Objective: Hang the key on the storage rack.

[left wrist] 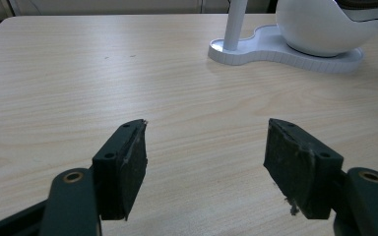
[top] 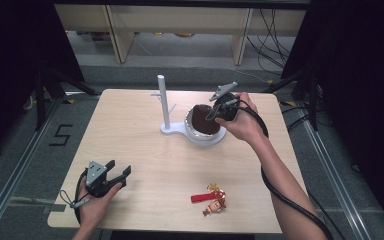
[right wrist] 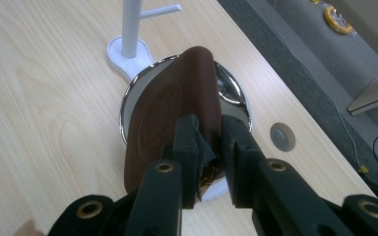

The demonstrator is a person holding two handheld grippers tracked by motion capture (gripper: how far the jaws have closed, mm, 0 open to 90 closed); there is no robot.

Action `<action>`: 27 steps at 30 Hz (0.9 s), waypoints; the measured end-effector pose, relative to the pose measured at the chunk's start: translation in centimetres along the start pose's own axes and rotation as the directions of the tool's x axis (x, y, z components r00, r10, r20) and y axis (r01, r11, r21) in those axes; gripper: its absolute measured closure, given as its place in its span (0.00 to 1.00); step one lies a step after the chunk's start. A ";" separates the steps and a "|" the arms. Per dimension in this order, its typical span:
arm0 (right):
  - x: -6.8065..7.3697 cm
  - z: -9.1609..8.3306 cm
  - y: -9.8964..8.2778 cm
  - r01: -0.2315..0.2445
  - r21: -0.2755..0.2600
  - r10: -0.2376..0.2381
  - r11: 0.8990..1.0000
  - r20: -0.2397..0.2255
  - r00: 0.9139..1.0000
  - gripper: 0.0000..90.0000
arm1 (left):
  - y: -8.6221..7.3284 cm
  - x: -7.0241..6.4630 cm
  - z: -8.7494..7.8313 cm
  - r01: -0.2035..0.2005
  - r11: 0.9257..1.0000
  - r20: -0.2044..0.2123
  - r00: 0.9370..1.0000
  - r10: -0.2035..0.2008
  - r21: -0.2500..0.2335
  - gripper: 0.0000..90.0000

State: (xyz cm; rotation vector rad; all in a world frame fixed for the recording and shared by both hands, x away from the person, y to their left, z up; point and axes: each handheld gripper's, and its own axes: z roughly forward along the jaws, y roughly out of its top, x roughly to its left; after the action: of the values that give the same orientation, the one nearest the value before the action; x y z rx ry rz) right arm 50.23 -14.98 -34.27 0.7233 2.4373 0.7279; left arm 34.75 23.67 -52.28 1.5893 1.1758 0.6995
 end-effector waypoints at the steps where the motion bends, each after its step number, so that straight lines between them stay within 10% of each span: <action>1: 0.0 0.1 0.1 -0.003 0.005 0.003 1.000 -0.004 1.000 0.87 | 0.0 0.0 0.0 -0.001 1.000 0.000 1.000 0.001 0.000 0.35; 27: 0.0 3.7 0.4 0.119 -0.015 -0.119 0.993 0.015 0.993 0.80 | 0.0 0.0 0.0 -0.005 1.000 0.009 1.000 0.005 -0.006 0.35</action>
State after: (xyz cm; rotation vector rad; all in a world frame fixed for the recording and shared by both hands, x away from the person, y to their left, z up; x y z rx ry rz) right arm 52.49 -13.46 -36.75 0.5692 2.4355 0.6922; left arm 34.76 23.63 -52.32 1.5897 1.1621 0.6975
